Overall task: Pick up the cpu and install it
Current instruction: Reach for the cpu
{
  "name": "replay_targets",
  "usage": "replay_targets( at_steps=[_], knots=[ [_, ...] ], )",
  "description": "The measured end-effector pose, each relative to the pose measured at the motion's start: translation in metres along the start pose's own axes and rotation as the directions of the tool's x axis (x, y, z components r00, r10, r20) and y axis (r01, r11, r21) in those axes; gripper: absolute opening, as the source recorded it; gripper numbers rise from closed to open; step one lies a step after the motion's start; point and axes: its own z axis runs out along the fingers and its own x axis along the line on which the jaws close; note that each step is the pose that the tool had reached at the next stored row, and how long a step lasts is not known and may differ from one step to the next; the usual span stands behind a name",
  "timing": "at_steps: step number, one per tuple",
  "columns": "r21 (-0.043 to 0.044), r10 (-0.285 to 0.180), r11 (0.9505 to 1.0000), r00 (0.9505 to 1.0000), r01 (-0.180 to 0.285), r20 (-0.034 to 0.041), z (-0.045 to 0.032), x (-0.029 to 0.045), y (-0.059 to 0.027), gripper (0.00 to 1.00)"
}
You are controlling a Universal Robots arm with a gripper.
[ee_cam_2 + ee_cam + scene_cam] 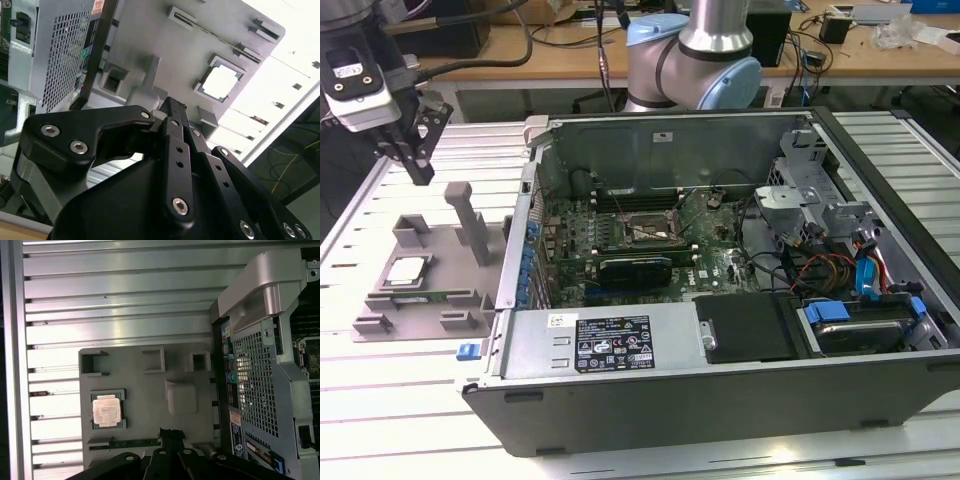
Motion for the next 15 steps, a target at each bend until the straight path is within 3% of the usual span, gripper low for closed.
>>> replay_targets(
  at_steps=[8,11,15],
  knots=[
    [-0.0001,0.000,1.0000,1.0000,0.000,0.0000,0.0072,0.0049,0.0010,0.11],
    [-0.0001,0.000,1.0000,1.0000,0.000,0.0000,0.0132,0.0078,0.0016,0.11],
    [0.0000,0.000,1.0000,1.0000,0.000,0.0001,0.0183,0.0148,0.0038,0.11]
  ],
)
